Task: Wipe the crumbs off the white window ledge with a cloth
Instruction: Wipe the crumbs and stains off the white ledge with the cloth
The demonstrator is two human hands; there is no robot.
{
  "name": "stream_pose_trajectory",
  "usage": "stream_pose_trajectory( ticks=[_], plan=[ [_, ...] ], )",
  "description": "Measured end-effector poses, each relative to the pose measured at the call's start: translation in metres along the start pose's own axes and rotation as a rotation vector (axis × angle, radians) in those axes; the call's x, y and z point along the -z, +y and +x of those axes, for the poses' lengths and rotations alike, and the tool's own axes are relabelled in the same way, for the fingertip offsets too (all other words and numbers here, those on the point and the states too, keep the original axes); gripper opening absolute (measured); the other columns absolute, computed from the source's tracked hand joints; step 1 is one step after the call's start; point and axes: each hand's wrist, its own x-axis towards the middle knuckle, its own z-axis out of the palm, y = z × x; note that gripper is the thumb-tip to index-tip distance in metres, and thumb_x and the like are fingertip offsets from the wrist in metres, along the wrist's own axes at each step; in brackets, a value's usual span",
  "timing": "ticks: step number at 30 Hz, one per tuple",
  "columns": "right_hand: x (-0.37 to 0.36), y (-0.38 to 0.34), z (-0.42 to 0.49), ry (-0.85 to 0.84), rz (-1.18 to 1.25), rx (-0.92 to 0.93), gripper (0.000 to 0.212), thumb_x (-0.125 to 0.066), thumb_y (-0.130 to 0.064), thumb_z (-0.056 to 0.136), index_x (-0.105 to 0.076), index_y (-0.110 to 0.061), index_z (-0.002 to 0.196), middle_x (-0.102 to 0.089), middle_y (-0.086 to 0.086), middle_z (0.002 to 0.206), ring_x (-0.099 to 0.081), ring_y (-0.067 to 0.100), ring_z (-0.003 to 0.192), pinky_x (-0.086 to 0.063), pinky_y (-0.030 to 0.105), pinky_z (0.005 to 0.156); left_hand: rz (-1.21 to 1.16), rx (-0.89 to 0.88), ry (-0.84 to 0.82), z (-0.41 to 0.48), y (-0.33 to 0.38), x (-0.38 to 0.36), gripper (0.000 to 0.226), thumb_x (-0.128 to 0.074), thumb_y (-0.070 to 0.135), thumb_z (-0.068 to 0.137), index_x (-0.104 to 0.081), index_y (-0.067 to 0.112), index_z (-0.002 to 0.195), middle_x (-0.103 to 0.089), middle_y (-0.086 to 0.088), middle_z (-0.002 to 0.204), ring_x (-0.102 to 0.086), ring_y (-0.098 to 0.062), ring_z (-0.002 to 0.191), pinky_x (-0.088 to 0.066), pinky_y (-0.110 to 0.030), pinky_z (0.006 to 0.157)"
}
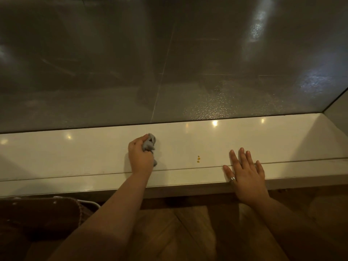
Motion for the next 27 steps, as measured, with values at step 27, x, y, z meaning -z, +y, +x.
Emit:
stream_pose_trajectory(
  ticks=[27],
  plan=[
    [0.001, 0.0, 0.0, -0.008, 0.004, -0.001, 0.093, 0.028, -0.071, 0.067, 0.006, -0.03, 0.148, 0.01, 0.004, 0.158, 0.013, 0.019, 0.145, 0.007, 0.041, 0.116, 1.213, -0.223, -0.343, -0.016, 0.007, 0.02, 0.058, -0.037, 0.025, 0.094, -0.017, 0.006, 0.145, -0.023, -0.017, 0.14, -0.037, -0.032, 0.12, -0.041, -0.039, 0.1]
  ],
)
